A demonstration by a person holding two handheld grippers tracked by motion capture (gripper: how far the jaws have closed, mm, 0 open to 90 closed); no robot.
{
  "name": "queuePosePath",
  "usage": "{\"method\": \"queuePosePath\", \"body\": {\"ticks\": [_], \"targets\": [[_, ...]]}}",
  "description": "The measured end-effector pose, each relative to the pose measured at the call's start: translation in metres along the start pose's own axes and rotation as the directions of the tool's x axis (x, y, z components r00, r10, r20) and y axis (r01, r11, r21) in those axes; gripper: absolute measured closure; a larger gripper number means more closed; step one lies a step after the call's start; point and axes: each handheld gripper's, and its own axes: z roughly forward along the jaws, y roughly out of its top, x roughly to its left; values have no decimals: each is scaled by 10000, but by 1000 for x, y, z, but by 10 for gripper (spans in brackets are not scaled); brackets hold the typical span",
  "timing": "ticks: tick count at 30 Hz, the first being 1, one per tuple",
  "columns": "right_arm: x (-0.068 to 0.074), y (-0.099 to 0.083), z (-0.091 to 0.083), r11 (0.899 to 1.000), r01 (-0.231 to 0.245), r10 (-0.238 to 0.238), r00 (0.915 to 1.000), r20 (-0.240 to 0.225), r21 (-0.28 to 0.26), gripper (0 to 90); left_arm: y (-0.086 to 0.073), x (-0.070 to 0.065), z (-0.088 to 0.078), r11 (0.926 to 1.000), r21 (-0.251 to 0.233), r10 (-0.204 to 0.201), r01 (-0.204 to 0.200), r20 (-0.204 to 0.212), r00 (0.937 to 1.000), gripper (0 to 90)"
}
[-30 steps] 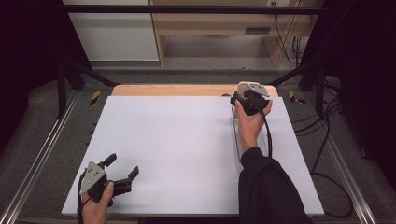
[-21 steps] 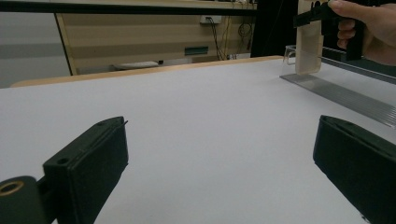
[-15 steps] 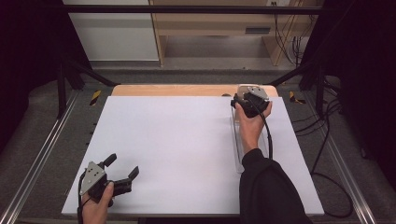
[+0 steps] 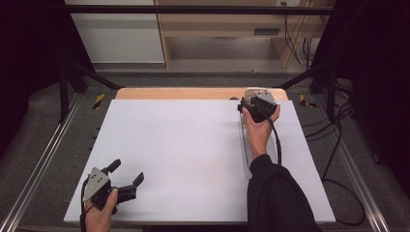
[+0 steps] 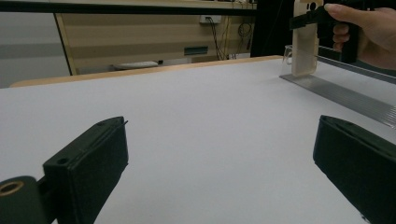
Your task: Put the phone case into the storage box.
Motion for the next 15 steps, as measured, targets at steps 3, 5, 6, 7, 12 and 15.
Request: {"method": "queuePosePath", "body": {"ticks": [3,5,6,7,12,15], "targets": [[1,0,0,10000,0,0,10000,-8,2,115,0,0,0,10000,2,1,-1,1,10000,30],[2,-1,0,10000,1,-1,10000,-13,4,115,0,0,0,10000,0,-2,2,6,10000,30],[2,-1,0,10000,-20,20,10000,-23,2,115,0,0,0,10000,-2,-2,2,4,10000,29],[2,-1,0,10000,-32,32,10000,-60,13,115,0,0,0,10000,-1,-5,5,9,10000,30],[3,-1,1,10000,10,-9,10000,-91,29,114,0,0,0,10000,-14,-10,10,4,10000,30],[3,-1,1,10000,41,-41,10000,-85,71,114,0,0,0,10000,11,23,-23,5,10000,30]]}}
